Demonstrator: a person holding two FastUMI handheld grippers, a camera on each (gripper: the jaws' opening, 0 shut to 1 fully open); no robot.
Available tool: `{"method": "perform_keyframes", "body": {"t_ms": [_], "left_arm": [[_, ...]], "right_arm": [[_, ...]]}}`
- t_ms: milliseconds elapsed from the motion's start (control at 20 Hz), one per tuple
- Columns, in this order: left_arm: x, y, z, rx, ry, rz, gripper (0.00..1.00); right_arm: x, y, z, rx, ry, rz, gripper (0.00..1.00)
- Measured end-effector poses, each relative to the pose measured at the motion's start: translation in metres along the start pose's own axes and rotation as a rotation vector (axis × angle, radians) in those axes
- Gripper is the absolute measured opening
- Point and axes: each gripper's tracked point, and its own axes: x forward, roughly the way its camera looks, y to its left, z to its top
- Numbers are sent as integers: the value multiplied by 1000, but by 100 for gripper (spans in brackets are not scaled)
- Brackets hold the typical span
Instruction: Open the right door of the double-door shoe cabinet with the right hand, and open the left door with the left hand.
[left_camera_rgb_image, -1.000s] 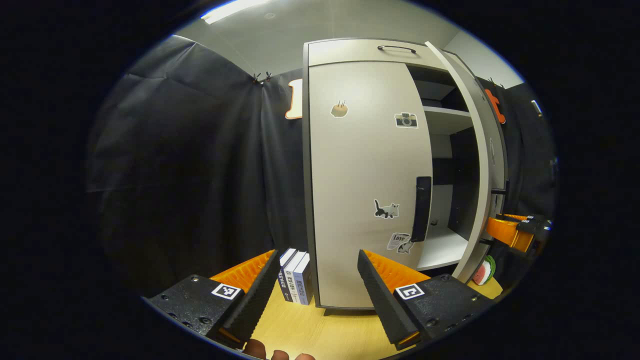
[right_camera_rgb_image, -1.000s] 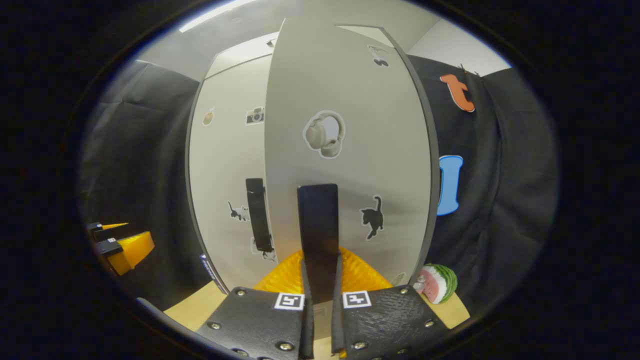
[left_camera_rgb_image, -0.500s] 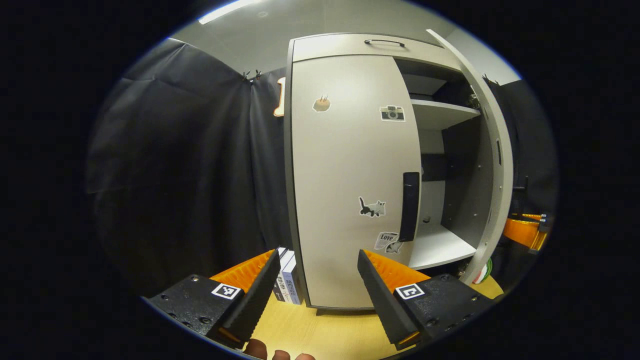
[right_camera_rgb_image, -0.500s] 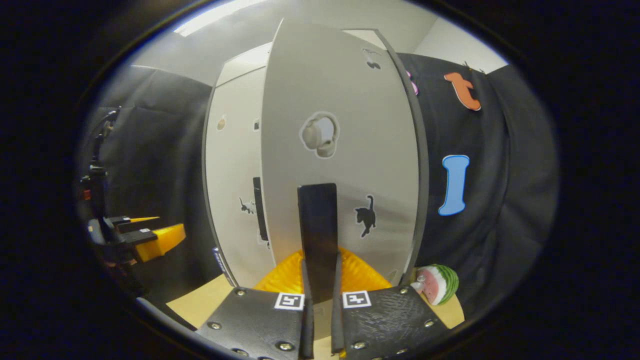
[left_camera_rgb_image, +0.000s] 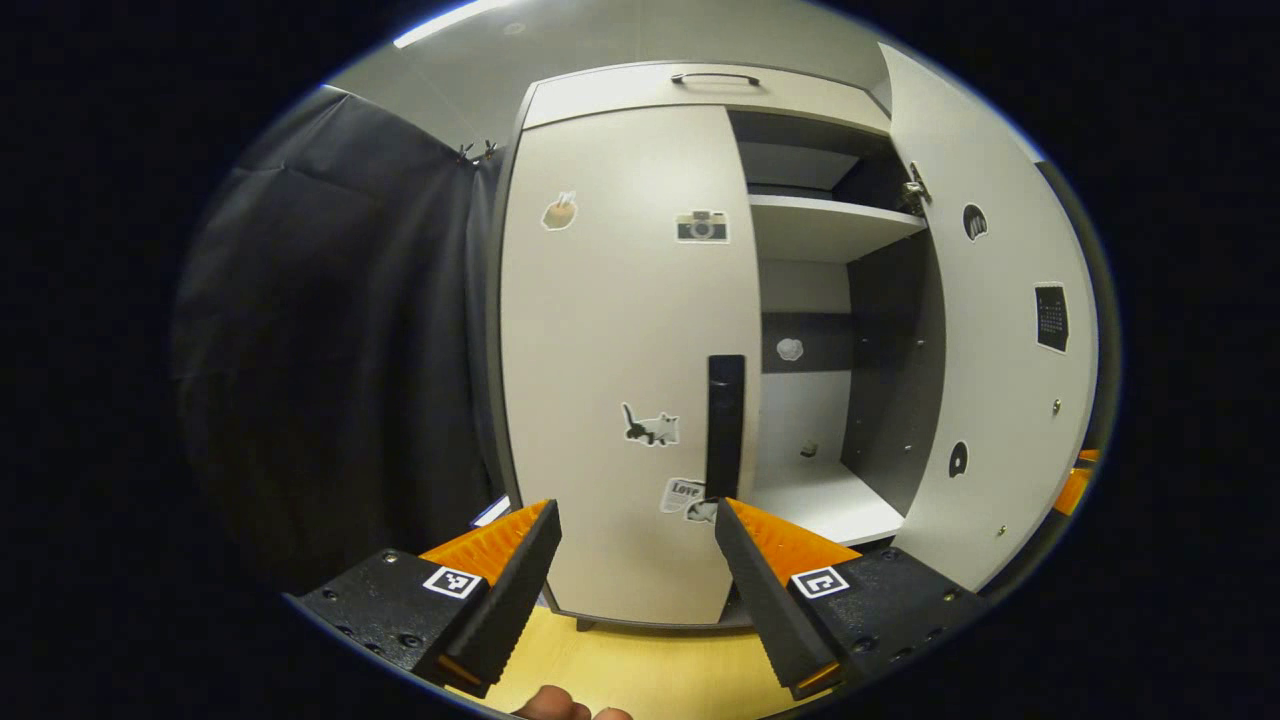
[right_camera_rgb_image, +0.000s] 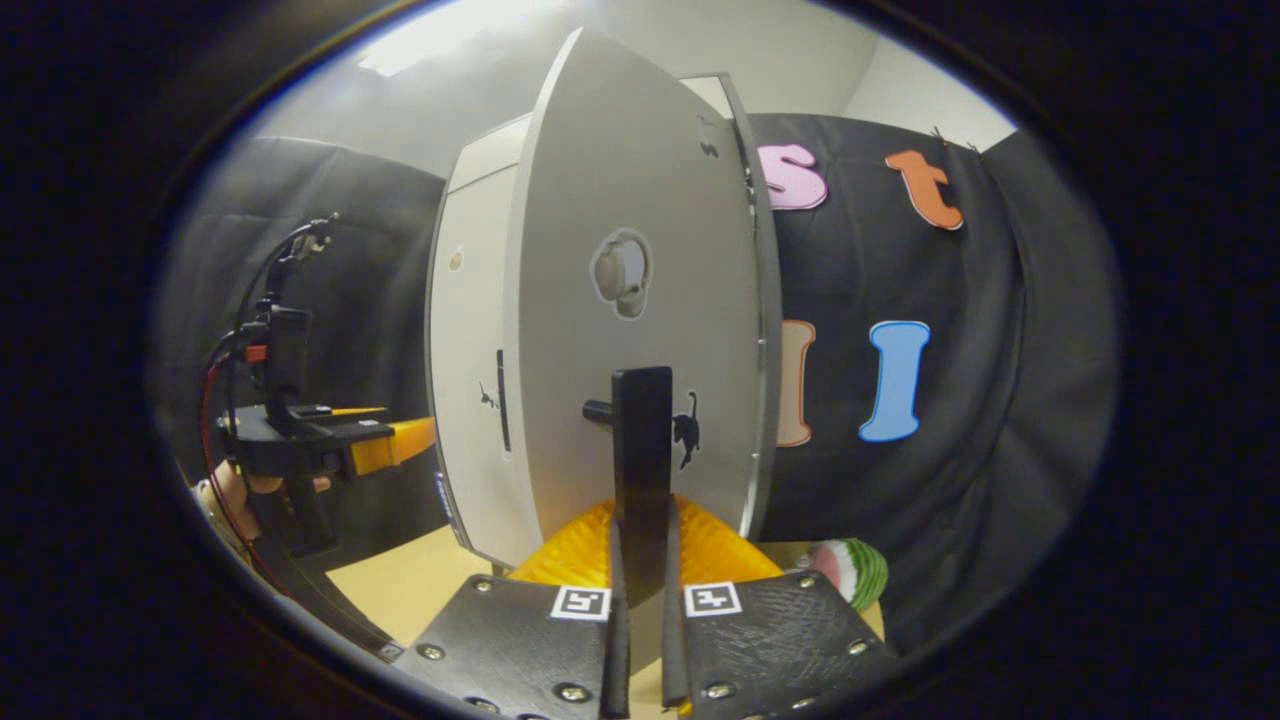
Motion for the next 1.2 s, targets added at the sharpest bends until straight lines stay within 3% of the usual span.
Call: {"method": "perform_keyframes", "body": {"t_ms": [300,400,600,900,1200], "left_arm": [[-20,-49,1,-1,3,12,96],[-30,-57,1,-4,6,31,96],[-51,-60,-1,-4,9,97,97],[-81,-66,-3,2,16,185,97],[-102,-80,-1,-11,18,201,96]], "right_arm": [[-9,-53,-3,-89,12,9,12],[-17,-40,-8,-6,18,117,12],[-34,-48,-21,9,30,170,12],[-53,-80,-6,86,-25,196,12],[-68,-102,-6,112,-38,200,12]]}}
